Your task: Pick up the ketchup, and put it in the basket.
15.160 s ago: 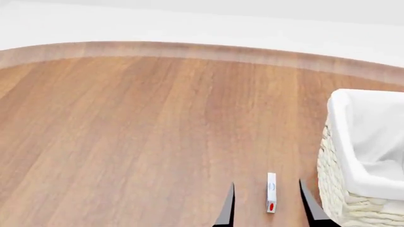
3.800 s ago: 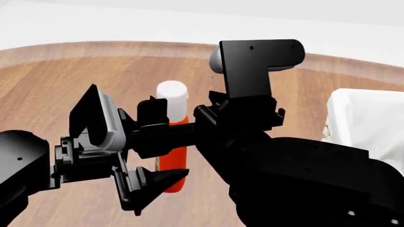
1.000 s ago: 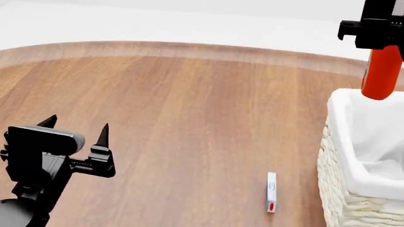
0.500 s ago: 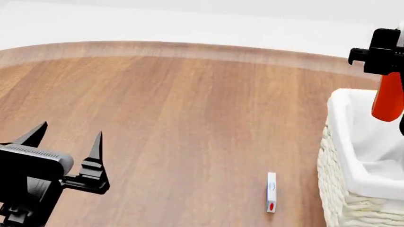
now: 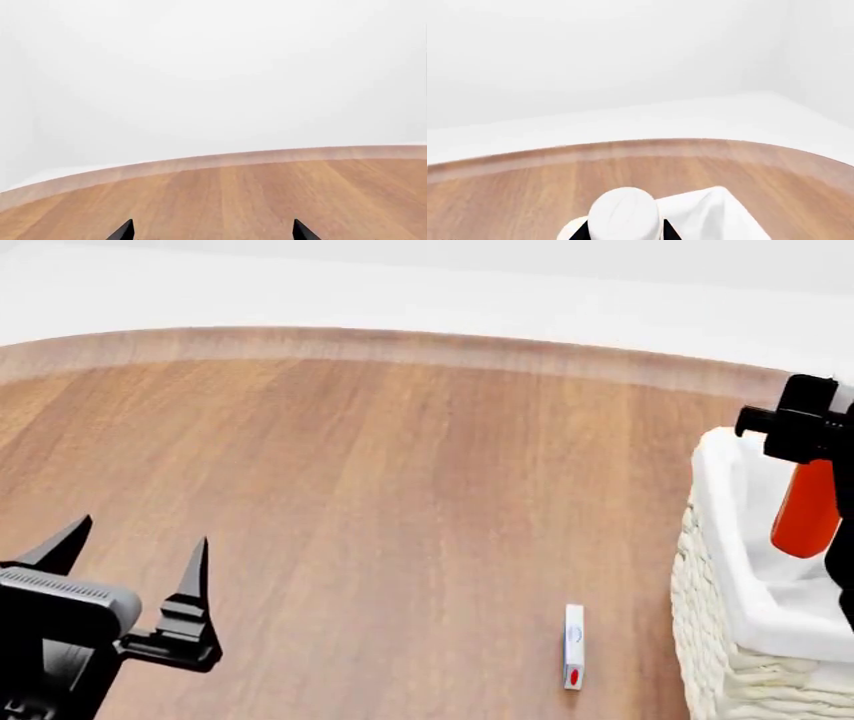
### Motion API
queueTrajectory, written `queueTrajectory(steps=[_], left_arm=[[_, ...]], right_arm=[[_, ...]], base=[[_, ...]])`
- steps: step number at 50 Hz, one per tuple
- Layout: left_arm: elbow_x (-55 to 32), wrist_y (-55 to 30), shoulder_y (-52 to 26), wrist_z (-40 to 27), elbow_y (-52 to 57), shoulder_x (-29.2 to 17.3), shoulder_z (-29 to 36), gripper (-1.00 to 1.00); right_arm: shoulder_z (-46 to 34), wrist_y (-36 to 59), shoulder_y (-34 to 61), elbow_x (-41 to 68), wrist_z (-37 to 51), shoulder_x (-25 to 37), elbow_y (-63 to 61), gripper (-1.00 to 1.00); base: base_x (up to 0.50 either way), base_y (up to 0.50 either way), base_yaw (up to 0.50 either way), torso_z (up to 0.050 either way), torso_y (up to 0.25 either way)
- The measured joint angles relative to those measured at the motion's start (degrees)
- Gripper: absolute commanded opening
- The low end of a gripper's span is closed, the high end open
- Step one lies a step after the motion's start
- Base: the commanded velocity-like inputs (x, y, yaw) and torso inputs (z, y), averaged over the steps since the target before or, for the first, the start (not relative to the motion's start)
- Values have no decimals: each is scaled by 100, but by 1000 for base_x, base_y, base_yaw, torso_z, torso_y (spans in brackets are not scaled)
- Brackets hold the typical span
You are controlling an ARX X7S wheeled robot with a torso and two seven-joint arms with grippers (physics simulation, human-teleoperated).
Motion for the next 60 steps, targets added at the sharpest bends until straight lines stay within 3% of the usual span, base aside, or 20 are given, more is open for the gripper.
queueTrajectory(steps=[60], left_arm=[[-76, 317, 192, 156, -150, -66, 25, 100]], right_arm=[[83, -717, -594, -146, -233, -237, 1044, -100]], base=[[0, 0, 0, 0, 1]])
